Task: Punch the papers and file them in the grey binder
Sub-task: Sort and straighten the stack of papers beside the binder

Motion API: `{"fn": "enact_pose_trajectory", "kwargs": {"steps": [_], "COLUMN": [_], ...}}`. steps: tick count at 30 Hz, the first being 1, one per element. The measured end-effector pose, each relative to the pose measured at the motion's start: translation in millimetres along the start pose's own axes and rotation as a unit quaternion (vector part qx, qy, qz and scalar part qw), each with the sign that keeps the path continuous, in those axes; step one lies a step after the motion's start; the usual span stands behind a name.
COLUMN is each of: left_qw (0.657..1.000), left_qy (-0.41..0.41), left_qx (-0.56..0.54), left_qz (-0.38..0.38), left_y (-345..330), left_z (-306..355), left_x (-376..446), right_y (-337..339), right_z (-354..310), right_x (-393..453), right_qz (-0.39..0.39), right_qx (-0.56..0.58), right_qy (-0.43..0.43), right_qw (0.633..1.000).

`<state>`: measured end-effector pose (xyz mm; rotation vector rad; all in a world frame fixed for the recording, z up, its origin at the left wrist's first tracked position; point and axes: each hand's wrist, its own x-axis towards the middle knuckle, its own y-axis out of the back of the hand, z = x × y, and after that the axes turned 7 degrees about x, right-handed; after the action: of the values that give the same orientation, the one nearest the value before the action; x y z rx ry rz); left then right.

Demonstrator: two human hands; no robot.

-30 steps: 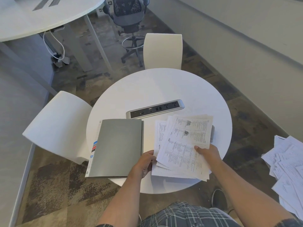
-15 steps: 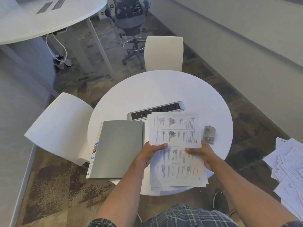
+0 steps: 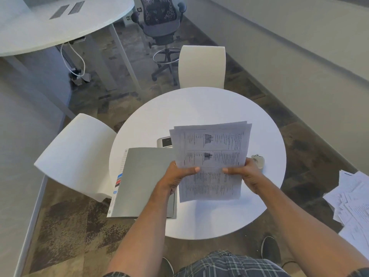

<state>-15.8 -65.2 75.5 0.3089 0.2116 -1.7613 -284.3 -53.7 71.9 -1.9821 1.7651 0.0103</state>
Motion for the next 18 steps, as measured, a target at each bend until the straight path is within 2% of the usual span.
{"fn": "enact_pose_trajectory", "kwargs": {"steps": [6, 11, 18], "left_qw": [1.000, 0.999, 0.997], "left_qy": [-0.019, 0.005, 0.014], "left_qx": [0.008, 0.042, 0.064], "left_qz": [0.015, -0.001, 0.037], "left_y": [-5.4, -5.5, -5.2], "left_z": [-4.0, -38.4, -46.1], "left_x": [-10.3, -21.7, -15.4], "right_y": [-3.1, 7.0, 4.4], "right_z": [1.3, 26.4, 29.1], "right_x": [0.3, -4.4, -0.7], "right_qz": [0.010, 0.004, 0.029], "right_qx": [-0.048, -0.123, -0.132], "right_qy": [0.034, 0.002, -0.028], "right_qw": [0.998, 0.992, 0.990]}}
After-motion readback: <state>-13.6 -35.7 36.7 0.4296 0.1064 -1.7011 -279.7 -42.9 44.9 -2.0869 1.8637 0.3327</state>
